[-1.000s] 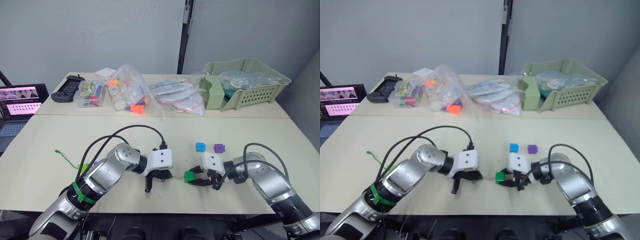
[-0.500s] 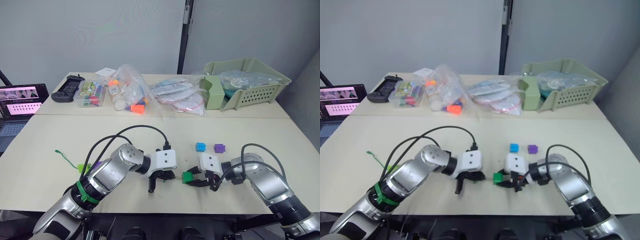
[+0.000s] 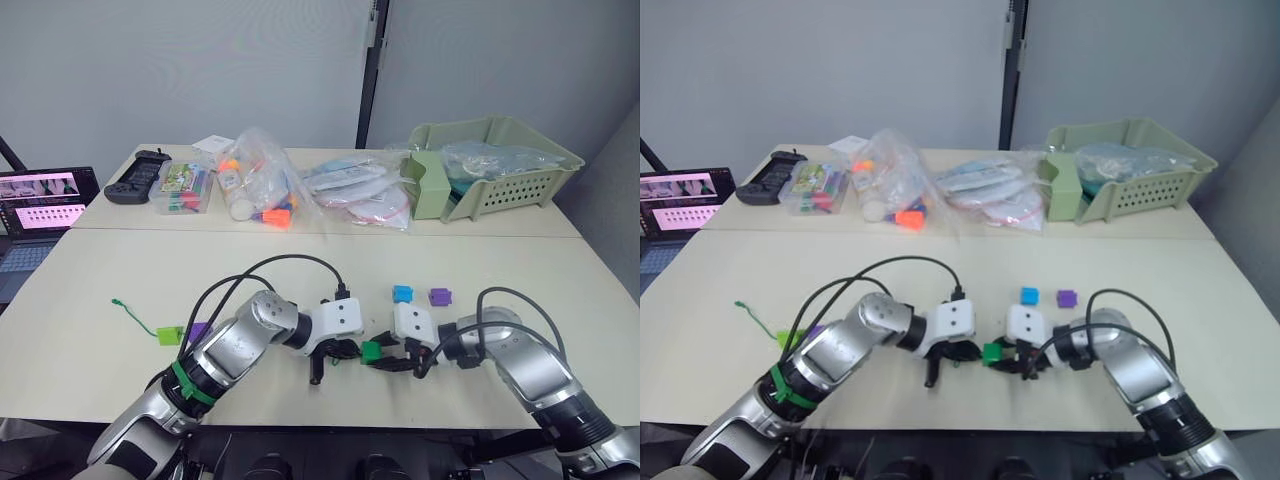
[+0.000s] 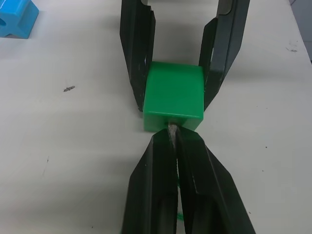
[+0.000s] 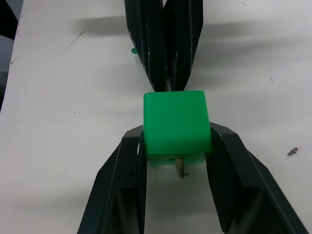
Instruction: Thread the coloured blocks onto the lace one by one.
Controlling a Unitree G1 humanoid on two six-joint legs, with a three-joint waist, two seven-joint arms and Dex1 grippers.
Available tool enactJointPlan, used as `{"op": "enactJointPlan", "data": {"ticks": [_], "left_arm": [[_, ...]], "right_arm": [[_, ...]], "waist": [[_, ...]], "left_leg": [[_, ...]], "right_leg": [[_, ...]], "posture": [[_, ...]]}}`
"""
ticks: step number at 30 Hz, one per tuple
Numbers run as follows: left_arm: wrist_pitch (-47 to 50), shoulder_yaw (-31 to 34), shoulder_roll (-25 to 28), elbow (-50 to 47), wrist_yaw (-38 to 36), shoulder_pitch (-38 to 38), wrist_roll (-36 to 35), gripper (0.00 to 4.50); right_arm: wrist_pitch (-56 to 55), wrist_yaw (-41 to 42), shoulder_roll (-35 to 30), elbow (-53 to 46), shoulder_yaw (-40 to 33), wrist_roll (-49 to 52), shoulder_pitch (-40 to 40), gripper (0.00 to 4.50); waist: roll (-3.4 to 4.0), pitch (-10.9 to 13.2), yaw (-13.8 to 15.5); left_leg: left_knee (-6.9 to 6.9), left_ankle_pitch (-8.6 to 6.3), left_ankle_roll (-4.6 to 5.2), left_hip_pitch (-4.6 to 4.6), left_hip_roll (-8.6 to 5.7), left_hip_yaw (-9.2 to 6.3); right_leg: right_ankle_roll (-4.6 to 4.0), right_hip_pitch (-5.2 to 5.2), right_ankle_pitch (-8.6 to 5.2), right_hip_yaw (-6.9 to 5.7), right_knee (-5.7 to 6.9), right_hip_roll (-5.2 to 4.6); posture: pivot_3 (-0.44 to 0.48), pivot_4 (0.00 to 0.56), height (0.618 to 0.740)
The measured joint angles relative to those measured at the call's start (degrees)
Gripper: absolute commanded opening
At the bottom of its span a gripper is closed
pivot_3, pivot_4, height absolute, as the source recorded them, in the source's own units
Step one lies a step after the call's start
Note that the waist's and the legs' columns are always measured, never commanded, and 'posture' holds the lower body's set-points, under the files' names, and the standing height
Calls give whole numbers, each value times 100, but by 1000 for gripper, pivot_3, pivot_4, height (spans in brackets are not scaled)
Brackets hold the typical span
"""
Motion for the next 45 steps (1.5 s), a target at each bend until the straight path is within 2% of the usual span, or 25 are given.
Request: {"op": "enactJointPlan", "data": {"ticks": [1,8,9,16,20,26,33,34,45], "left_arm": [[-33,30,-38,34,20,37,-7,0],[-889,545,149,4,-153,232,-277,2331],[-974,632,212,-27,-243,268,-338,2343],[-1322,831,633,45,-651,694,-501,2343],[-1425,809,535,223,-624,749,-490,2343],[-1623,570,122,593,-453,785,-312,2343],[-1958,529,70,837,-217,801,-39,137],[-1984,541,71,851,-190,801,-29,6],[-2298,458,-55,967,-211,715,177,0]], "right_arm": [[0,-2,-11,-5,-16,-1,14,1177],[1,-101,-79,-140,-86,-3,204,1177],[-1,-109,-80,-143,-88,-1,212,1177],[10,-102,-181,-164,-110,12,248,1177],[46,-103,-219,-199,-139,22,283,1177],[117,-108,-285,-231,-167,127,329,1177],[206,-109,-340,-263,-171,177,337,1177],[208,-108,-340,-263,-171,178,337,1177],[272,-121,-354,-308,-176,177,343,1177]], "waist": [[0,0,12],[1,0,34],[1,-1,31],[2,-1,86],[2,-1,120],[2,-1,114],[2,-1,112],[2,-1,112],[2,-1,119]], "left_leg": [[2,0,0,0,0,0],[2,0,-1,0,2,-1],[2,0,-1,0,2,0],[4,0,-1,5,-1,-1],[7,0,-1,6,-4,1],[6,0,-1,5,-7,2],[5,0,-1,8,-6,0],[5,0,-1,8,-5,0],[6,0,-1,8,-7,1]], "right_leg": [[0,2,0,0,0,-1],[4,1,3,0,-2,-3],[4,1,3,0,-3,-3],[4,12,3,-2,-7,-10],[6,16,3,-4,-8,-13],[8,15,4,-4,-10,-16],[8,18,4,-6,-9,-16],[8,18,4,-6,-9,-15],[8,20,4,-6,-9,-16]], "posture": [[0,150,740],[0,150,740],[0,150,740],[0,150,740],[0,150,740],[0,150,740],[0,150,740],[0,150,740],[0,150,740]]}}
